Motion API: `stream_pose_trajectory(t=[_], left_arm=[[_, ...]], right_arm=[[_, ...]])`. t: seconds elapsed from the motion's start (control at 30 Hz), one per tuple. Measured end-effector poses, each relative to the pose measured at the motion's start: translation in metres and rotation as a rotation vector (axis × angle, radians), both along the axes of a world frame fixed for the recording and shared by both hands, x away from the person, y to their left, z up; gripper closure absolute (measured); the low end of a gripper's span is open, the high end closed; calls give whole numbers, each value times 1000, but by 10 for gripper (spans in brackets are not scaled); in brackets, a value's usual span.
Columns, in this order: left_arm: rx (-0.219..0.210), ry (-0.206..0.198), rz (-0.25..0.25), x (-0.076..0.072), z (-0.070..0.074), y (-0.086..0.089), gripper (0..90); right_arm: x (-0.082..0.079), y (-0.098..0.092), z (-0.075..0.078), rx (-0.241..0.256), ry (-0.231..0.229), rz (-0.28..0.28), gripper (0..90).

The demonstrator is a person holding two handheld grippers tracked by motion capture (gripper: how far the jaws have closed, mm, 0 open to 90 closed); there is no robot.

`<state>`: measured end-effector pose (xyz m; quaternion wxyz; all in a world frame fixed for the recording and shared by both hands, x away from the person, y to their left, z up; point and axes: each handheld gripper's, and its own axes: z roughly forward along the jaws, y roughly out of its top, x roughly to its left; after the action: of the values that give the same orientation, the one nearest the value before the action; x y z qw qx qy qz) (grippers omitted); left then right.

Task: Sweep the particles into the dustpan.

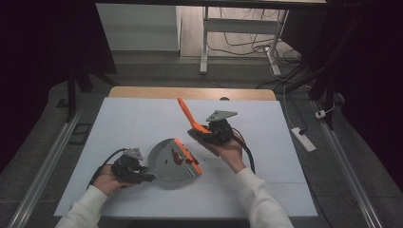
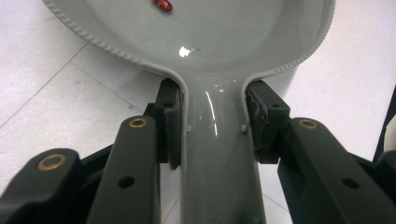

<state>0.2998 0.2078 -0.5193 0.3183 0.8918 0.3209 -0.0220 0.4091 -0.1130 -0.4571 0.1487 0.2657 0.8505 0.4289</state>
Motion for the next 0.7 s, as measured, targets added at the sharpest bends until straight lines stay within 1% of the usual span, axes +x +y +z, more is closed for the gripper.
stream_pose_trajectory(t=[0.1, 0.23, 0.37, 0.53, 0.7], left_arm=[[1, -2, 1, 0, 0, 0, 615], [0, -1, 1, 0, 0, 0, 615], [1, -2, 1, 0, 0, 0, 615], [2, -3, -1, 0, 0, 0, 615], [3, -3, -1, 0, 0, 0, 615]], right_arm=[[3, -4, -8, -42, 4, -22, 698], [7, -3, -17, -60, 22, -31, 699], [7, 4, -25, -82, 31, -19, 699], [8, 19, -35, -105, 38, 0, 698], [4, 30, -37, -112, 32, 26, 699]])
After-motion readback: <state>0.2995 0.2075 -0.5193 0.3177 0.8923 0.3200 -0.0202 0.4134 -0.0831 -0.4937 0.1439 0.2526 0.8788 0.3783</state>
